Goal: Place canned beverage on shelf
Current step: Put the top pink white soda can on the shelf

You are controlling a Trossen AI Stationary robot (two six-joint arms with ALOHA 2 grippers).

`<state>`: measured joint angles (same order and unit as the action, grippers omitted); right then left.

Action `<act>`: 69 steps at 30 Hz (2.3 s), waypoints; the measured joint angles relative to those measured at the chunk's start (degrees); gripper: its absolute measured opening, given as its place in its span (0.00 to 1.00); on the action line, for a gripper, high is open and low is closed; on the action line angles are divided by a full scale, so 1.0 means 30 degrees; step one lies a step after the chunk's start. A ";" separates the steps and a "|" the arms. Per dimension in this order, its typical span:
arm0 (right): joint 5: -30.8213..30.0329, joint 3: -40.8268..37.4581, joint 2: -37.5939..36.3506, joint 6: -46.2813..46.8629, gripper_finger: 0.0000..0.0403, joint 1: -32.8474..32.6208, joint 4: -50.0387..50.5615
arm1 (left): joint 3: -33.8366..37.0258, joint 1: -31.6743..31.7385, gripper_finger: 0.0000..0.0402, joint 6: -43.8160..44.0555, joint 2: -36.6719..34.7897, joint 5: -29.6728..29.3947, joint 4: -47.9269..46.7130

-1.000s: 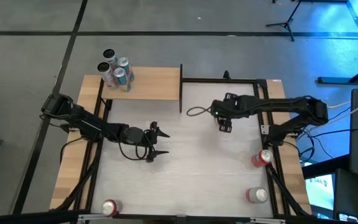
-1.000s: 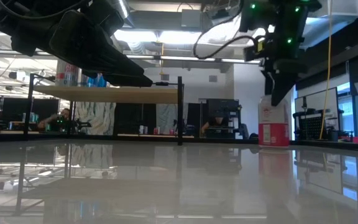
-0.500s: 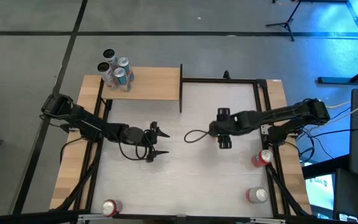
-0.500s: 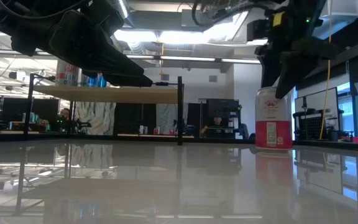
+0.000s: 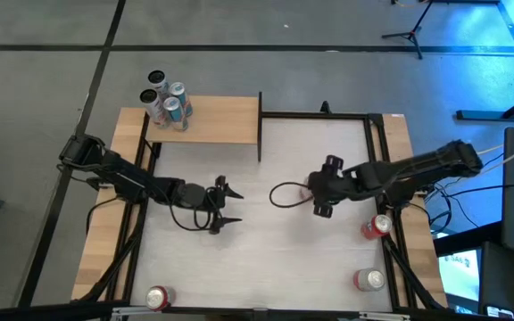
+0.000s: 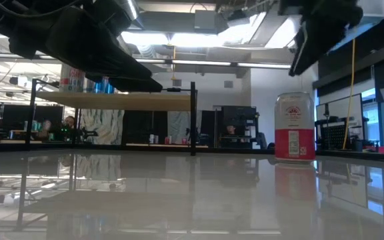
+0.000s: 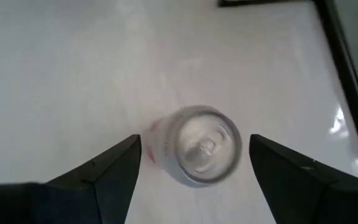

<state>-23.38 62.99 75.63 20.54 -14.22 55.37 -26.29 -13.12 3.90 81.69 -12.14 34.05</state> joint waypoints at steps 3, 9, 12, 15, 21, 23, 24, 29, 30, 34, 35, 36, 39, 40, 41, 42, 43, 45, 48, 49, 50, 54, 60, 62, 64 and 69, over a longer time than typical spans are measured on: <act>-0.1306 -0.1466 -0.0735 0.1756 0.73 -0.0684 -0.0732 | 0.0003 -0.0179 0.85 0.0000 0.0000 0.0005 0.0005; -0.2312 -0.4314 -0.1815 0.3660 0.73 -0.1771 -0.2676 | 0.0002 -0.0199 0.85 0.0000 0.0000 -0.0093 0.0116; -0.2665 -0.5580 -0.2237 0.3757 0.73 -0.1909 -0.4158 | 0.0003 -0.0181 0.85 0.0000 0.0000 -0.0141 0.0126; -0.3198 -0.6404 -0.2606 0.3586 0.73 -0.1860 -0.5550 | 0.0003 -0.0170 0.85 -0.0002 0.0000 -0.0148 0.0316; -0.3721 -0.6787 -0.2615 0.3300 0.73 -0.1487 -0.6653 | 0.0003 -0.0170 0.85 -0.0007 0.0000 -0.0148 0.0416; -0.4449 -0.6801 -0.2394 0.2993 0.73 -0.1494 -0.6548 | 0.0003 -0.0170 0.85 -0.0007 -0.0007 -0.0148 0.0415; -0.4797 -0.6801 -0.2338 0.2869 0.73 -0.1501 -0.6404 | 0.0003 -0.0170 0.85 -0.0007 -0.0005 -0.0148 0.0413; -0.6266 -0.6809 -0.2241 0.2096 0.73 -0.1465 -0.5201 | 0.0003 -0.0170 0.85 -0.0007 -0.0003 -0.0148 0.0413; -0.6524 -0.6805 -0.2249 0.2013 0.73 -0.1465 -0.4930 | 0.0003 -0.0170 0.85 -0.0007 -0.0004 -0.0148 0.0413; -0.7584 -0.6809 -0.2249 0.1850 0.73 -0.1465 -0.3467 | 0.0003 -0.0170 0.85 -0.0007 -0.0007 -0.0148 0.0413; -0.7960 -0.6809 -0.2249 0.1863 0.73 -0.1465 -0.3207 | 0.0003 -0.0170 0.85 -0.0007 0.0000 -0.0148 0.0413; -0.8341 -0.6809 -0.2249 0.1924 0.73 -0.1382 -0.3052 | 0.0003 -0.0170 0.85 -0.0009 -0.0007 -0.0148 0.0413; -0.8898 -0.6809 -0.2249 0.2129 0.73 -0.0952 -0.2762 | 0.0003 -0.0170 0.85 -0.0012 -0.0007 -0.0151 0.0413; -0.8885 -0.6809 -0.2249 0.2134 0.73 -0.0772 -0.2790 | 0.0003 -0.0170 0.85 -0.0013 -0.0007 -0.0155 0.0413; -0.8840 -0.6809 -0.2249 0.2127 0.73 -0.0577 -0.2796 | 0.0003 -0.0170 0.85 -0.0015 -0.0007 -0.0155 0.0413; -0.8675 -0.6809 -0.2249 0.2104 0.73 -0.0401 -0.2795 | 0.0003 -0.0170 0.85 -0.0015 -0.0007 -0.0155 0.0413; -0.8359 -0.6804 -0.2249 0.2085 0.73 -0.0259 -0.2796 | 0.0003 -0.0170 0.85 -0.0015 -0.0001 -0.0155 0.0407; -0.7376 -0.6714 -0.2256 0.2072 0.73 -0.0190 -0.2655 | 0.0003 -0.0170 0.85 -0.0015 -0.0007 -0.0155 0.0406; -0.6144 -0.6300 -0.2251 0.2059 0.73 -0.0404 -0.2643 | 0.0003 -0.0170 0.85 -0.0015 -0.0007 -0.0155 0.0406; -0.5769 -0.6186 -0.2263 0.2052 0.73 -0.0497 -0.2832 | 0.0003 -0.0170 0.85 -0.0015 -0.0002 -0.0155 0.0406; -0.5406 -0.6138 -0.2263 0.2032 0.73 -0.0583 -0.3036 | 0.0003 -0.0170 0.85 -0.0015 -0.0004 -0.0155 0.0406; -0.4655 -0.6651 -0.2256 0.1992 0.73 -0.0682 -0.5341 | 0.0003 -0.0170 0.85 -0.0015 0.0000 -0.0155 0.0406; -0.6302 -0.7827 -0.2249 0.1529 0.73 -0.0634 -0.6537 | 0.0003 -0.0170 0.85 -0.0015 -0.0007 -0.0155 0.0406; -0.6841 -0.7836 -0.2249 0.1502 0.73 -0.0627 -0.5958 | 0.0003 -0.0170 0.85 -0.0015 -0.0007 -0.0155 0.0406; -0.7300 -0.7829 -0.2256 0.1398 0.73 -0.0627 -0.5165 | 0.0003 -0.0170 0.85 -0.0015 -0.0007 -0.0155 0.0399; -0.9542 -0.7829 -0.2249 0.1593 0.73 -0.0627 -0.3322 | 0.0003 -0.0170 0.85 -0.0015 -0.0001 -0.0155 0.0399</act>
<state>-52.01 39.51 68.88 25.32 -16.10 45.40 -26.28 -13.63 3.86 81.69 -12.60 35.24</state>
